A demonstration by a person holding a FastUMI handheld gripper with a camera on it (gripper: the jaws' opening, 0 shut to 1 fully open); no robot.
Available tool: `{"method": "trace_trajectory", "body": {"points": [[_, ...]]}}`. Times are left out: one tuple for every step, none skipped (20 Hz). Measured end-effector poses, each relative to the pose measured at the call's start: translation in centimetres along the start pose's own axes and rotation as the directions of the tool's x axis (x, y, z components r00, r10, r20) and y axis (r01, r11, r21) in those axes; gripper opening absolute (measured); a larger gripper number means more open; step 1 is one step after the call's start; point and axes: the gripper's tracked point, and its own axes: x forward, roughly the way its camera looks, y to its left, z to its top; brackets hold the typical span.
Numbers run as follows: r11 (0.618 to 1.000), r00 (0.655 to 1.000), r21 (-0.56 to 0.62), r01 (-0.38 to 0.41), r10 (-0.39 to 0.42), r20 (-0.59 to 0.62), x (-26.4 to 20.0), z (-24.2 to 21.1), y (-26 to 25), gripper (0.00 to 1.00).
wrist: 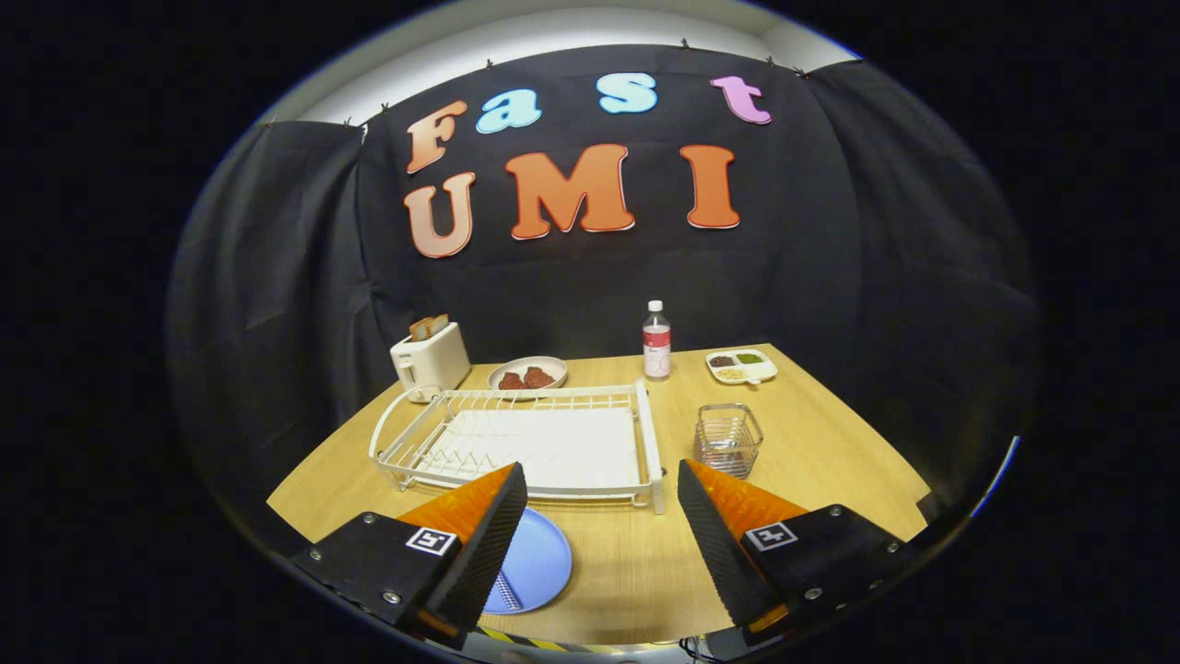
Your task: Take the plate from the dish rack, then take the spoon from the basket and place it into the plate.
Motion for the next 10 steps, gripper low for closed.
{"method": "trace_trajectory", "body": {"points": [[1.0, 1.0, 0.006, 0.016, -0.016, 0.015, -0.1, 1.2, -1.1, 0.98], [0.999, 0.999, 0.01, 0.032, -0.033, 0.031, -0.3, 2.5, -2.2, 0.98], [0.999, 0.998, 0.014, 0.052, -0.052, 0.04, -0.3, 3.6, -3.4, 0.98], [0.997, 0.996, 0.015, 0.069, -0.07, 0.048, -0.5, 4.6, -4.6, 0.98], [0.995, 0.994, 0.018, 0.095, -0.096, 0.053, -0.6, 5.3, -6.0, 0.98], [0.993, 0.991, 0.022, 0.115, -0.116, 0.061, -0.6, 6.2, -7.2, 0.98], [0.992, 0.989, 0.027, 0.125, -0.127, 0.071, -0.7, 7.0, -7.9, 0.98], [0.99, 0.987, 0.034, 0.137, -0.139, 0.082, -0.9, 7.7, -8.9, 0.98], [0.988, 0.984, 0.04, 0.15, -0.153, 0.092, -1.0, 8.2, -9.9, 0.98], [0.986, 0.981, 0.044, 0.164, -0.167, 0.1, -1.1, 8.6, -10.7, 0.98]]}}
